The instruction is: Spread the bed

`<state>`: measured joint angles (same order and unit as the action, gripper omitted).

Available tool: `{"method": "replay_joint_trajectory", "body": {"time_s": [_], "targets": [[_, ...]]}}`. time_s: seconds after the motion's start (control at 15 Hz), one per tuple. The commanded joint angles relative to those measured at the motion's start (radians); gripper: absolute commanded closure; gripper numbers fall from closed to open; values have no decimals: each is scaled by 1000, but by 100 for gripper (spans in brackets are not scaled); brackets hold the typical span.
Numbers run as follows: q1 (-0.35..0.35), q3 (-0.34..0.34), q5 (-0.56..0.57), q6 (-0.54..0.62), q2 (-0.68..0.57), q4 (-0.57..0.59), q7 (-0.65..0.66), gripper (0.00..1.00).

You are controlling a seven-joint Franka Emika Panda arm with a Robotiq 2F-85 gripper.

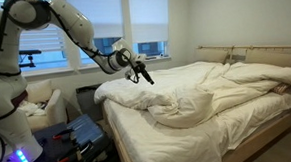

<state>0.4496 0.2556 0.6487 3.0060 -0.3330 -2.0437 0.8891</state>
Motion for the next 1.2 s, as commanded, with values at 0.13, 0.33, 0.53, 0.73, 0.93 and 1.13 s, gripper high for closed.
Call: {"method": "replay_joint_trajectory", "body": {"time_s": [0.13,0.33,0.53,0.73,0.93,1.13], "targets": [[-10,4,-2,-42,-168,167,-58,0],[-7,-2,3,-7,-163,136,-40,0],[-8,-2,3,-8,-171,148,-40,0],[-134,-120,57,129,-127,107,150,0],[-364,-367,115,249,-147,164,348,0],[-598,-613,72,266,-196,219,464,0]]}}
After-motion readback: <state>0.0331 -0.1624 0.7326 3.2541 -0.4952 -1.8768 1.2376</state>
